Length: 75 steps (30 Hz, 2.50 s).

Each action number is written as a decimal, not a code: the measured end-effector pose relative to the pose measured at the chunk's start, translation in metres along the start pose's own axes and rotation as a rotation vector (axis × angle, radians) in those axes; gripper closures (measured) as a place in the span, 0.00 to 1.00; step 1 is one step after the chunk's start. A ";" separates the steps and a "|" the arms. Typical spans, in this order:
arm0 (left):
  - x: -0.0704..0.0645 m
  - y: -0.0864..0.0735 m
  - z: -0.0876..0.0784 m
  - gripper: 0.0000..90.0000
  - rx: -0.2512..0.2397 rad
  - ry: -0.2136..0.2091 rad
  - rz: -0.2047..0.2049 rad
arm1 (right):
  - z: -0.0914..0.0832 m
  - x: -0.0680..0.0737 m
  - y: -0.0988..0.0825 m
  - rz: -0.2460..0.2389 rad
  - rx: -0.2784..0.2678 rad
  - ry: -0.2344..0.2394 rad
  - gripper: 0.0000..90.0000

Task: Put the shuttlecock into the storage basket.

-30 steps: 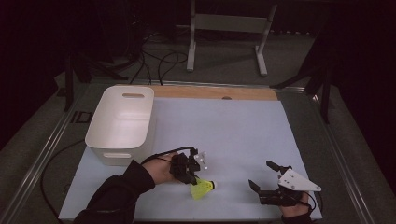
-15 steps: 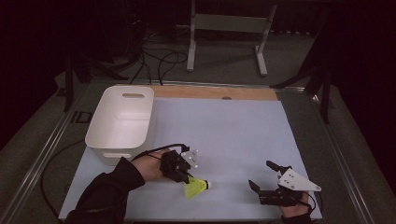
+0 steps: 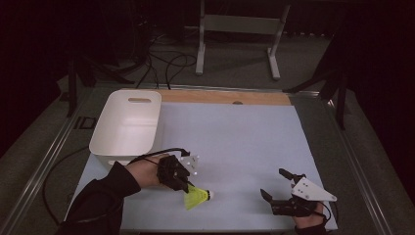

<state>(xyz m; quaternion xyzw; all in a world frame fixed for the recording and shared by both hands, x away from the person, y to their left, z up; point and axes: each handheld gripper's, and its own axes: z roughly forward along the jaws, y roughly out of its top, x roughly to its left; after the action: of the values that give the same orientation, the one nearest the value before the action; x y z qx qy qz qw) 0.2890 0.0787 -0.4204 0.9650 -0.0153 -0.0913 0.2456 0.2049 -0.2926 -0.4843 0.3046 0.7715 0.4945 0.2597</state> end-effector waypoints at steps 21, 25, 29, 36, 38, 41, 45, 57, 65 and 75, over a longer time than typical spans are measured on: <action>-0.004 -0.009 -0.047 1.00 -0.029 -0.029 0.016 | 0.002 0.001 -0.001 -0.002 -0.007 0.014 0.09; -0.005 -0.011 -0.060 1.00 -0.050 -0.030 0.020 | 0.003 0.002 0.000 -0.004 -0.009 0.019 0.09; -0.005 -0.013 -0.070 1.00 -0.064 -0.022 0.021 | 0.003 0.003 0.000 -0.002 -0.007 0.017 0.09; -0.006 -0.018 -0.085 1.00 -0.078 -0.006 0.020 | 0.003 0.002 0.000 -0.006 -0.007 0.014 0.09; -0.006 -0.019 -0.090 1.00 -0.080 0.002 0.015 | 0.003 0.002 0.000 -0.006 -0.008 0.014 0.09; -0.005 -0.021 -0.097 1.00 -0.085 0.011 0.011 | 0.003 0.003 0.000 -0.005 -0.007 0.013 0.09; -0.004 -0.024 -0.109 1.00 -0.095 0.030 0.008 | 0.003 0.002 0.000 -0.003 -0.009 0.013 0.09; 0.003 -0.031 -0.137 1.00 -0.123 0.083 0.004 | 0.003 0.002 0.000 -0.003 -0.009 0.011 0.09; 0.003 -0.041 -0.155 1.00 -0.139 0.096 0.007 | 0.003 0.002 0.000 -0.002 -0.008 0.011 0.09; 0.005 -0.059 -0.173 1.00 -0.170 0.148 -0.030 | 0.003 0.003 0.000 -0.002 -0.005 0.011 0.09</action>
<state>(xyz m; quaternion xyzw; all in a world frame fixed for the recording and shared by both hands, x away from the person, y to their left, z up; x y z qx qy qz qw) 0.3251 0.2118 -0.3005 0.9448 0.0252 -0.0246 0.3257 0.2052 -0.2889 -0.4856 0.3006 0.7719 0.4979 0.2567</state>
